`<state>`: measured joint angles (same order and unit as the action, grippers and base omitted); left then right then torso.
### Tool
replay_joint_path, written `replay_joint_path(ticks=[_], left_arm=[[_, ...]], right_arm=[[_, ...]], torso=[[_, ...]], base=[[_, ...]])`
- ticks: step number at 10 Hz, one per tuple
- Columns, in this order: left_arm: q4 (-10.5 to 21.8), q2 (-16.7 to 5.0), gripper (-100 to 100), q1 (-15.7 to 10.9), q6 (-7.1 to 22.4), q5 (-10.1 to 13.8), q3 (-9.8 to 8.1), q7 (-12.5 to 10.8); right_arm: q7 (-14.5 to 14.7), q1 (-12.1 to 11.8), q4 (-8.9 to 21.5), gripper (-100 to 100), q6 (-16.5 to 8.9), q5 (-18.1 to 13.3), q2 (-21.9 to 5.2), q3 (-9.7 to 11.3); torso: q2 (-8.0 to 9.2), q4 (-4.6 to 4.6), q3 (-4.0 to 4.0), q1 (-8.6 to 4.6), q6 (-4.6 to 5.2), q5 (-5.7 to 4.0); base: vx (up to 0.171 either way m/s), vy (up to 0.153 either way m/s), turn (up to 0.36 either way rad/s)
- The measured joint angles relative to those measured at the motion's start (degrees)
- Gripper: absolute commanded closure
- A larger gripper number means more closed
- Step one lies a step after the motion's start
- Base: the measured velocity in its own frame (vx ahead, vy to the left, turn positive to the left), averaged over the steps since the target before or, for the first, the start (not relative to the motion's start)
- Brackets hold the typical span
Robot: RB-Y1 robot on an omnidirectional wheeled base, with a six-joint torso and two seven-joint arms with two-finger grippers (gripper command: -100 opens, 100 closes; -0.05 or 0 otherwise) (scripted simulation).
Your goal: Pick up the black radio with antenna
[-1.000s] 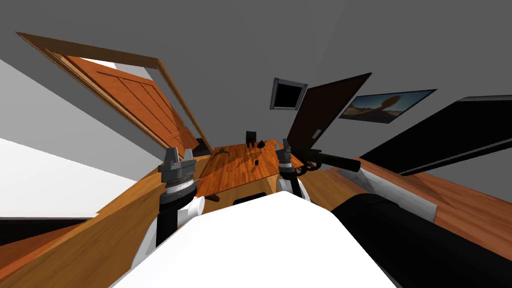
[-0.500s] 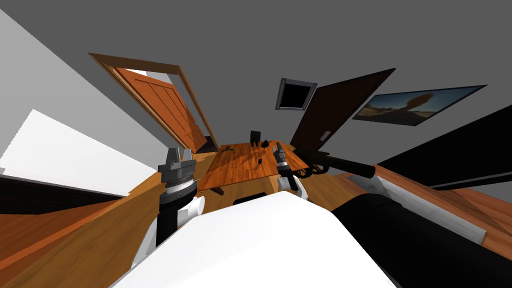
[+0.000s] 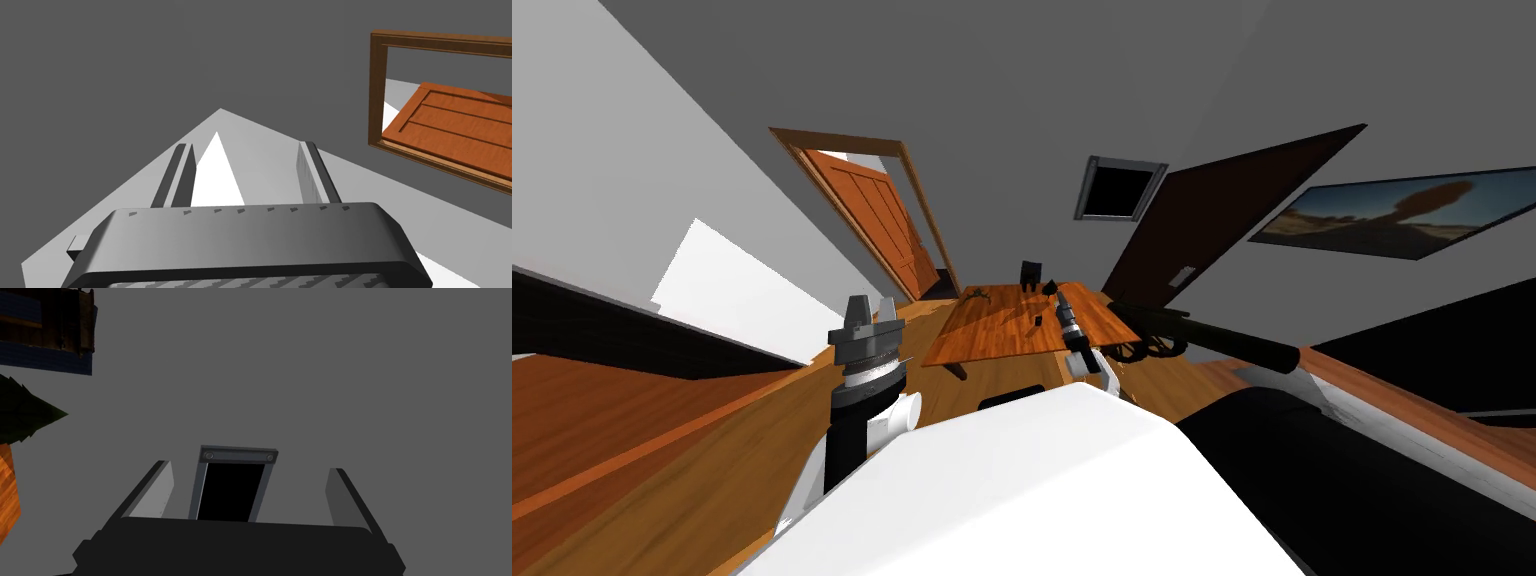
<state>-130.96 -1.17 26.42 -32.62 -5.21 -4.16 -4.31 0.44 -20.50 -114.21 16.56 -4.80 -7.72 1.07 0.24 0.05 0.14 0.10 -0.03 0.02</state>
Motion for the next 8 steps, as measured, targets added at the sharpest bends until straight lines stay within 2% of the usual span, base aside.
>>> replay_joint_path(ticks=[2,3,4,5,8], left_arm=[[0.0,0.0,0,0.0,0.0,0.0,0.00,0.0],[0.0,0.0,0,0.0,0.0,0.0,-0.01,0.0],[0.0,0.0,0,0.0,0.0,0.0,-0.01,0.0],[0.0,0.0,0,0.0,0.0,0.0,-0.01,0.0],[0.0,0.0,0,0.0,0.0,0.0,-0.01,0.0]], right_arm=[[1.0,1.6,2.8,-100,-3.0,0.1,-1.2,-0.5],[1.5,2.2,4.4,-100,-3.7,0.0,-1.3,-0.5],[1.8,2.8,6.3,-100,-3.5,-0.1,-1.2,-0.5],[2.4,3.4,7.4,-100,-4.8,-0.1,-1.6,-0.6],[3.8,5.4,13.2,-100,-6.6,-0.1,-2.8,-1.2]], torso=[[0.00,0.00,0.01,-0.06,0.03,-0.01],[-0.05,-0.01,-0.02,-0.09,0.05,-0.02],[-0.14,-0.03,-0.08,-0.13,0.07,-0.03],[-0.12,-0.02,-0.07,-0.09,0.02,-0.02],[-0.08,-0.02,-0.04,-0.13,0.06,-0.03]], base=[[-0.054,0.021,0.145],[-0.015,0.007,-0.012],[-0.032,0.021,0.201],[-0.033,0.017,0.122],[-0.045,0.013,0.177]])
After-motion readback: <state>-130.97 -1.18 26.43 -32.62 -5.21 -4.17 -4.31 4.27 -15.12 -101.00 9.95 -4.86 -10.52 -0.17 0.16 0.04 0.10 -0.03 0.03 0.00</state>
